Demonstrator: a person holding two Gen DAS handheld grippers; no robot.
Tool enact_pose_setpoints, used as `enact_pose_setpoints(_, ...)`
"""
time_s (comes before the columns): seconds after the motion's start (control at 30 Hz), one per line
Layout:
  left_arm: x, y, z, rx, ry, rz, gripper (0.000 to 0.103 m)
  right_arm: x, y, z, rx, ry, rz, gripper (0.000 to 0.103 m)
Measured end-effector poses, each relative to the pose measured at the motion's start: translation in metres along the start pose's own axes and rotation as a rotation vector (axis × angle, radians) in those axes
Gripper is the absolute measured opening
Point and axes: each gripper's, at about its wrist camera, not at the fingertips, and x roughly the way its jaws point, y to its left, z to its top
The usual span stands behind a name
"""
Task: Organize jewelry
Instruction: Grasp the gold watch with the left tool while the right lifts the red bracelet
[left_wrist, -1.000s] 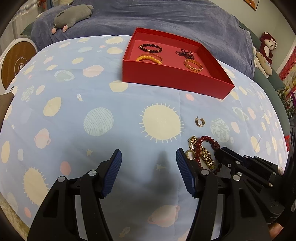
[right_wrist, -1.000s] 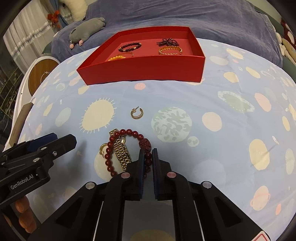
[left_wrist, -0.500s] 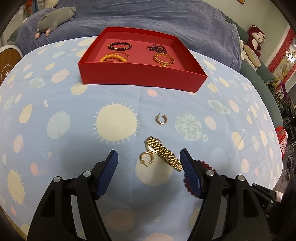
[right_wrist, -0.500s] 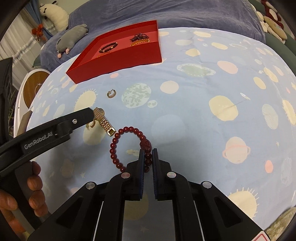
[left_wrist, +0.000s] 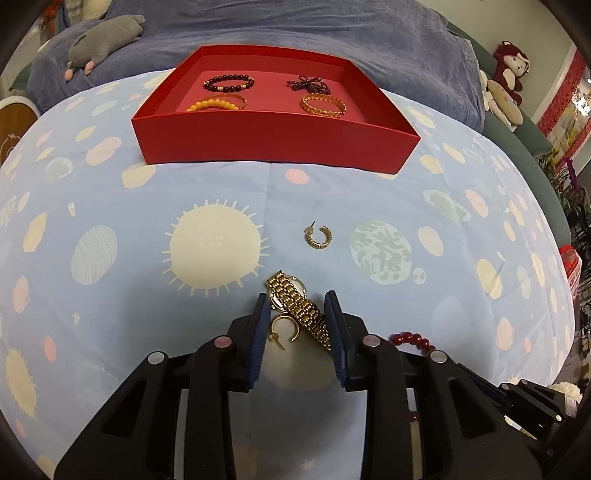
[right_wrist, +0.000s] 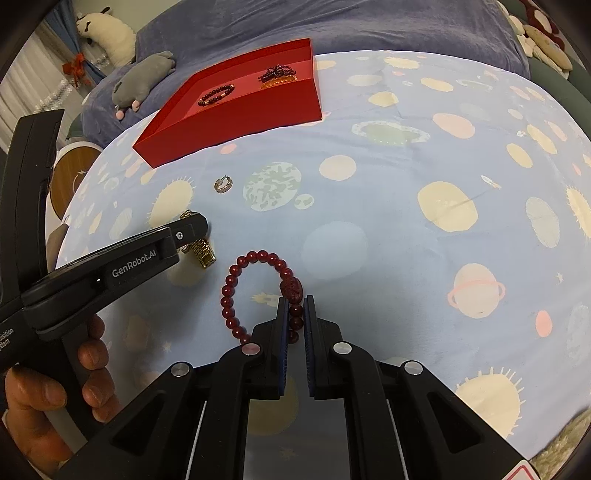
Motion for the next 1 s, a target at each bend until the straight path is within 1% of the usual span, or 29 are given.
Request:
enact_pose_setpoints(0.03,-0.002,0.004,0.000,-0.016,0.001,-0.012,0.027,0.000,0.001,0.000,-0.001,-0.001,0.001,0.008)
enact_pose_setpoints(0.1,-0.004,0.009,0.000,-0.037,0.003,-0.027,0.020,-0.001,0.003,0.001,-0.005,-0.002,0.003,0.007)
enact_pose_setpoints(0.27,-0.013,0.022,0.001,-0.079,0.003,-0.062,0.020,-0.002,0.007,0.001,-0.011,-0.007,0.012,0.007)
enact_pose_setpoints(0.43,-0.027,0.026,0.004,-0.092,-0.012,-0.081,0.020,-0.008,0.012,0.005,-0.019,-0.024,0.027,0.007)
enact_pose_setpoints(0.6,-0.045,0.025,0.012,-0.086,-0.047,-0.095,0.020,-0.017,0.019,0.014,-0.028,-0.055,0.047,0.007)
enact_pose_setpoints(0.77,-0.058,0.026,0.026,-0.083,-0.078,-0.105,0.020,-0.027,0.025,0.032,-0.028,-0.098,0.072,0.007)
enact_pose_setpoints(0.9,-0.066,0.027,0.043,-0.079,-0.109,-0.106,0.020,-0.034,0.028,0.057,-0.027,-0.144,0.092,0.007)
enact_pose_setpoints(0.93,-0.067,0.027,0.049,-0.075,-0.116,-0.105,0.020,-0.035,0.029,0.064,-0.028,-0.155,0.098,0.006)
enact_pose_setpoints(0.97,-0.069,0.027,0.055,-0.071,-0.126,-0.100,0.020,-0.036,0.029,0.072,-0.030,-0.166,0.104,0.000)
enact_pose_setpoints(1.0,-0.070,0.028,0.060,-0.067,-0.134,-0.098,0.020,-0.037,0.030,0.080,-0.034,-0.177,0.106,0.000)
